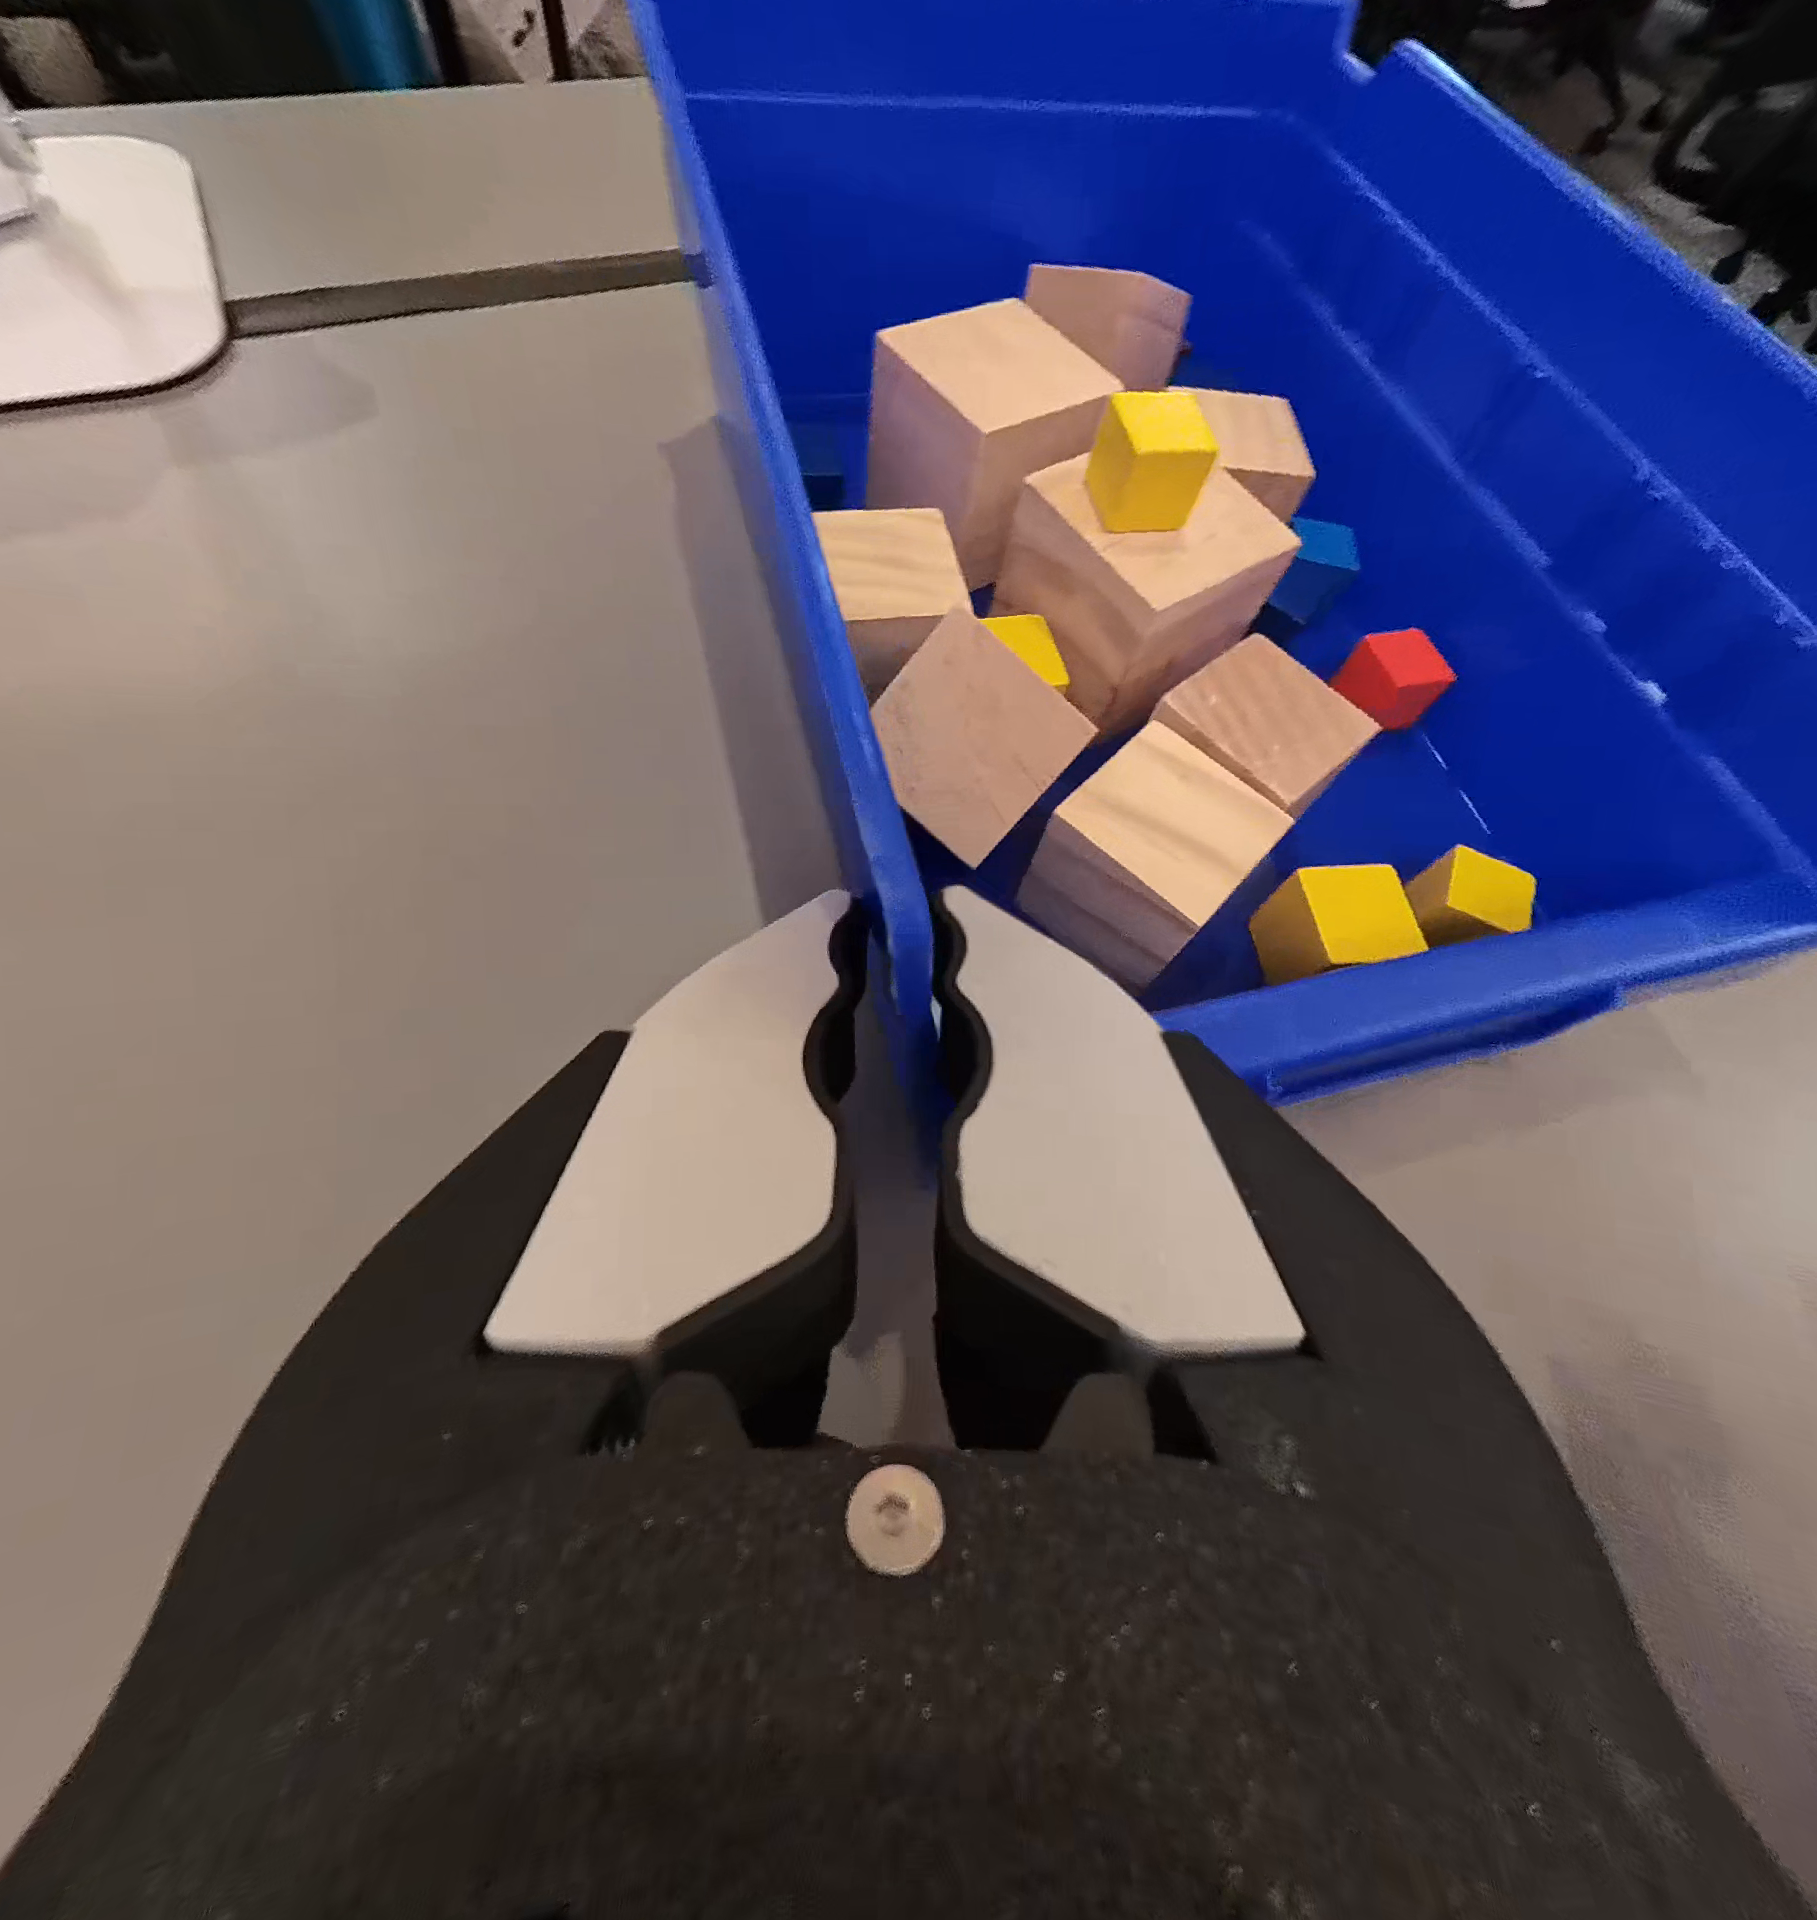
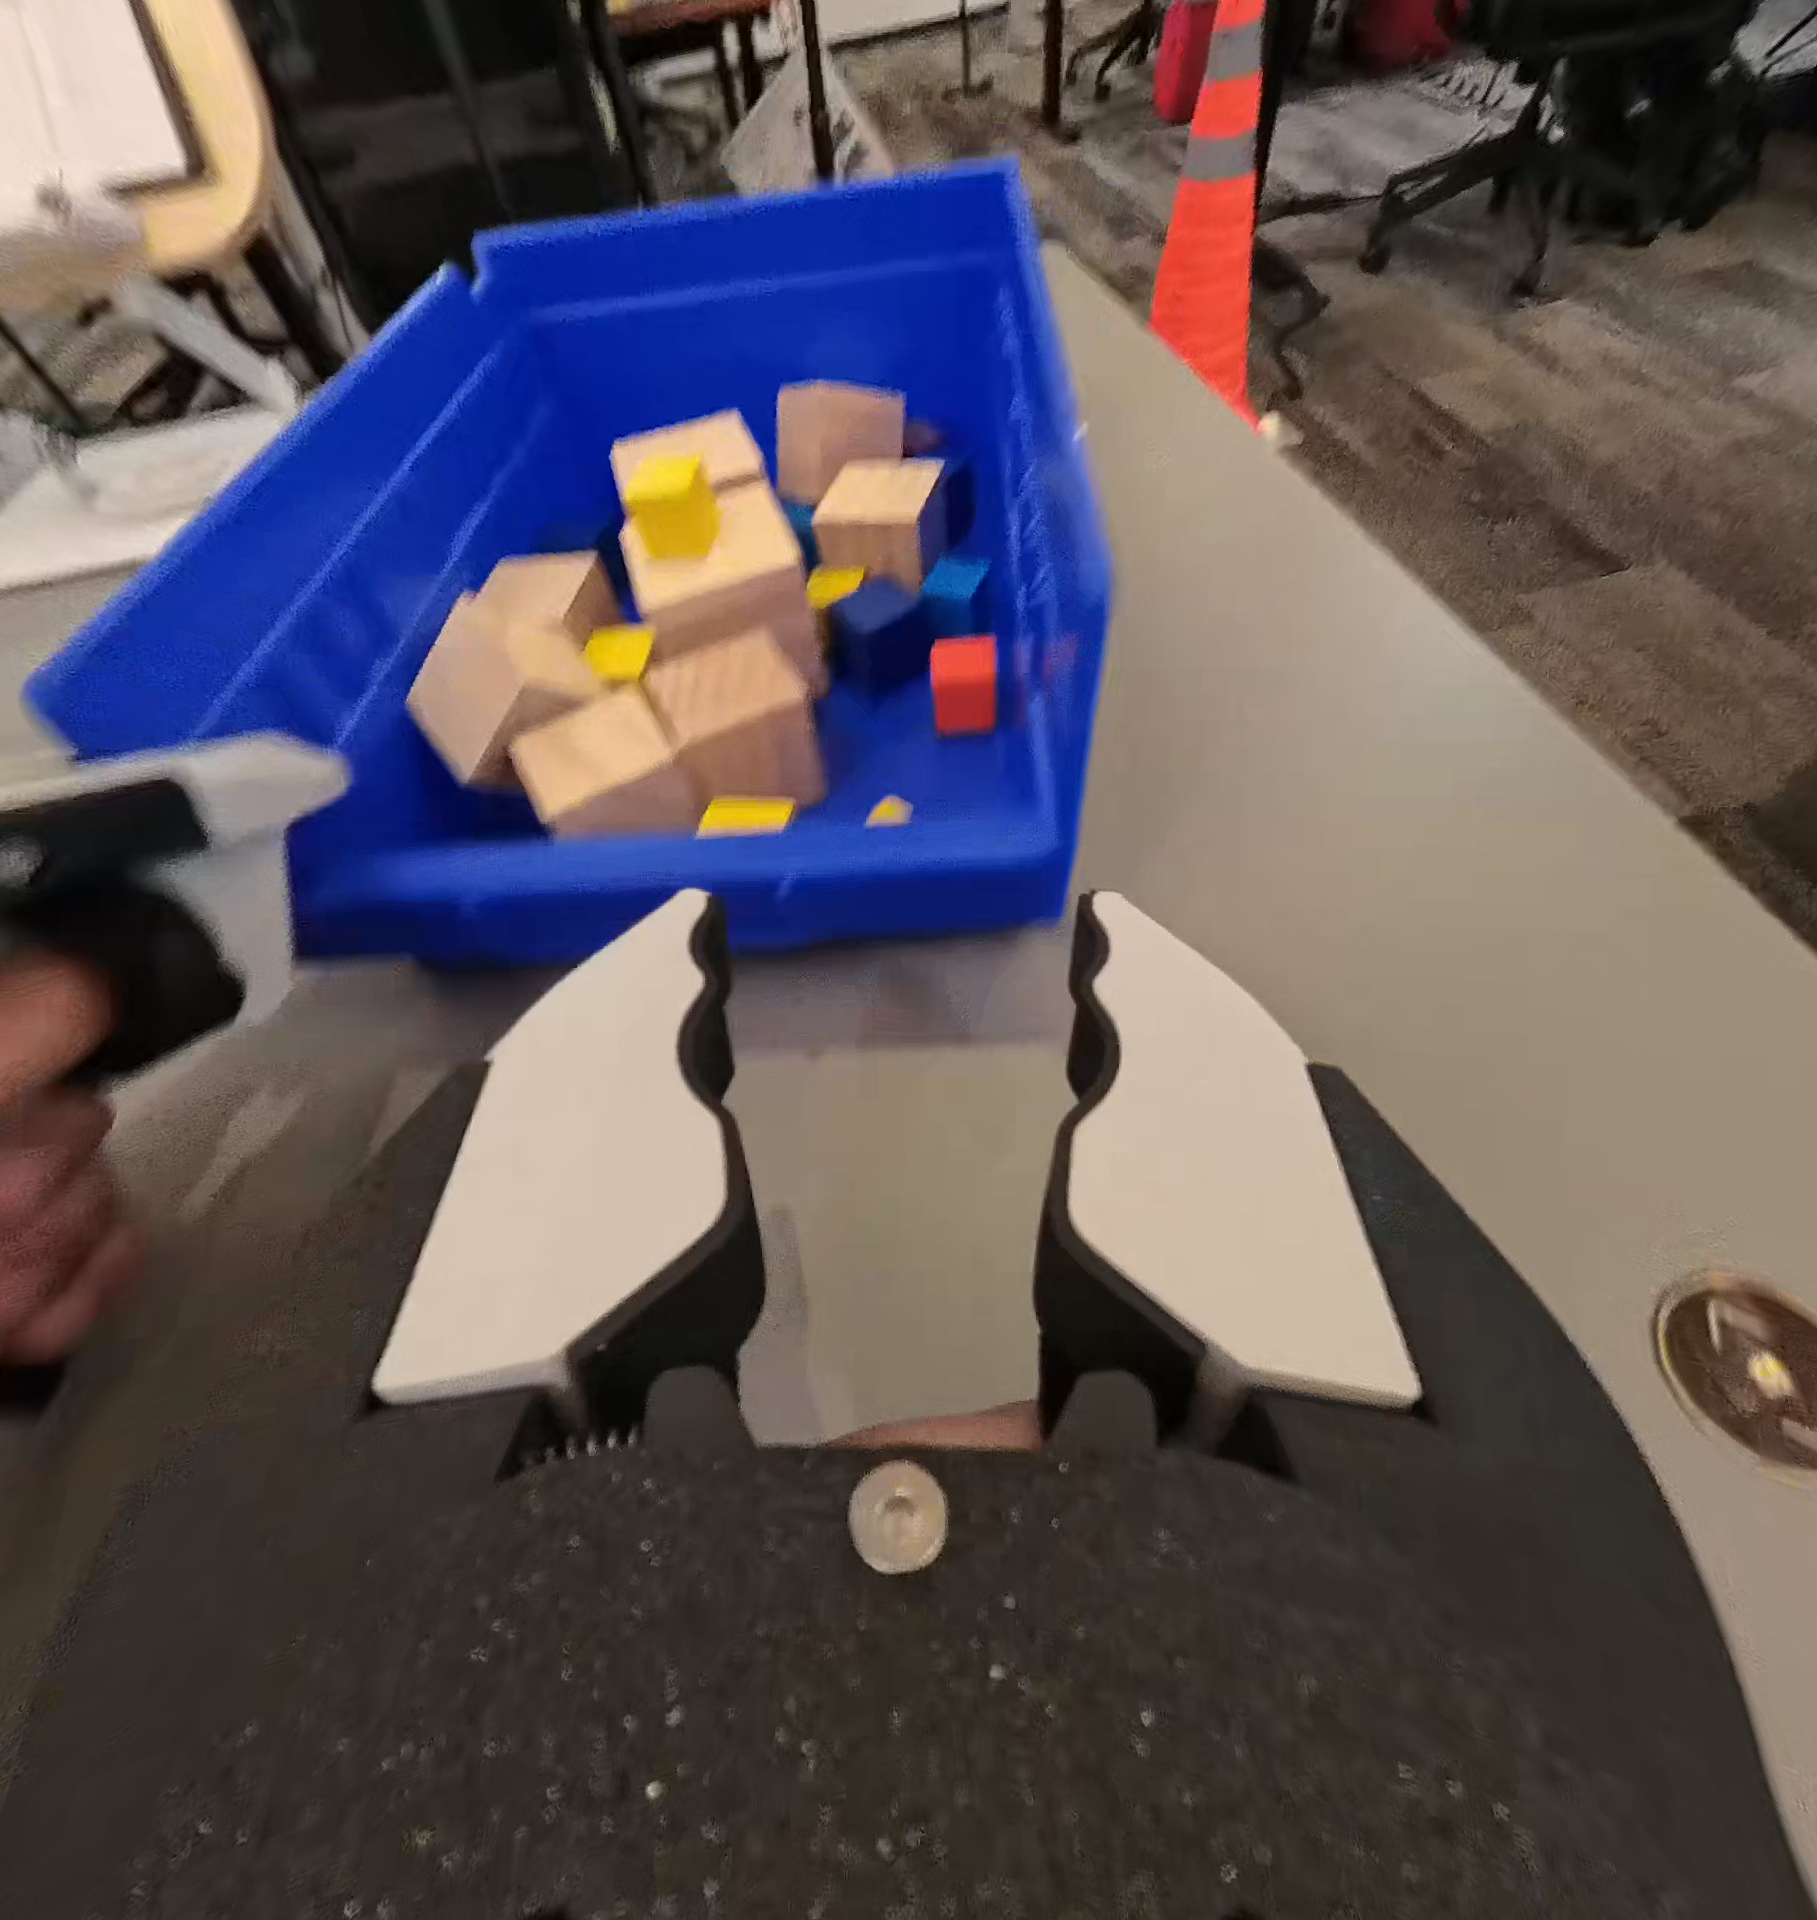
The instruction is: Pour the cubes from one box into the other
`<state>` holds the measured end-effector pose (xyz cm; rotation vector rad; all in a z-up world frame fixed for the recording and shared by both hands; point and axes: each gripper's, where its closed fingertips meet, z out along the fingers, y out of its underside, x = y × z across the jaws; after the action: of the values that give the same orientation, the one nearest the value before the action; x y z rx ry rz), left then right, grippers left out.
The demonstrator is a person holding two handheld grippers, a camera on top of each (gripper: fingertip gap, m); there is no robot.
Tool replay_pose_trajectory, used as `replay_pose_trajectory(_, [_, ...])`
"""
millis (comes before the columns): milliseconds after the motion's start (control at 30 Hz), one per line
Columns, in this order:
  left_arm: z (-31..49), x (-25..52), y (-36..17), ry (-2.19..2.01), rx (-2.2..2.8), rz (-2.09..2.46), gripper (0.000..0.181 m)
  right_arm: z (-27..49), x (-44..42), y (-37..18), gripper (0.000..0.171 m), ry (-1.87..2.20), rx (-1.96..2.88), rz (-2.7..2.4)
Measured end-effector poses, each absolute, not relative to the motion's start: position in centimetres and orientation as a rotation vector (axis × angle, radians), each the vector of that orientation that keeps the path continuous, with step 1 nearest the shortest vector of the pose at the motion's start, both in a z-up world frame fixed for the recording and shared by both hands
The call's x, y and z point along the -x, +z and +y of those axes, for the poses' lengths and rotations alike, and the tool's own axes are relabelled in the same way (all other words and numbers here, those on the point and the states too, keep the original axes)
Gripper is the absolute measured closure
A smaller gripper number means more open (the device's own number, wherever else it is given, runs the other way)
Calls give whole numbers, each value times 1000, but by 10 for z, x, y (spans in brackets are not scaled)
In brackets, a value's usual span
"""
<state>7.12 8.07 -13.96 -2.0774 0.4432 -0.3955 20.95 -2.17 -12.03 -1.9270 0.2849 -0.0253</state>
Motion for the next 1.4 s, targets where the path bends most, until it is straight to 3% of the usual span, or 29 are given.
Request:
replay_pose_trajectory(233, [70, -36, -138, -389, 2068, 437, 176, 8, -225, -134, 120, -98, 1955, 354])
replay_pose_trajectory(267, [68, -34, -138, -404, 2057, 450, 176, 8, -220, -131, 126, -57, 1939, 347])
replay_pose_trajectory(333, [63, -31, -137, -429, 2025, 488, 174, 7, -211, -127, 167, 8, 1913, 341])
replay_pose_trajectory(567, [54, 18, -125, -400, 2030, 418, 175, 4, -165, -113, 169, -99, 1968, 276])
replay_pose_trajectory(867, [57, 177, -86, -157, 1954, 234, 177, 44, -13, -86, 169, 81, 1882, 93])
replay_pose_trajectory(1033, [54, 251, -101, -88, 1998, 145, 178, 57, 60, -105, 169, 146, 1922, 14])
replay_pose_trajectory(1267, [54, 275, -134, -150, 2027, 133, 178, 55, 84, -125, 166, 122, 1935, -41])
replay_pose_trajectory(1333, [54, 272, -134, -256, 2029, 149, 172, 53, 90, -124, 155, 206, 1928, -66])
replay_pose_trajectory(1400, [45, 268, -131, -375, 2059, 173, 154, 43, 95, -127, 145, 299, 1973, -104])
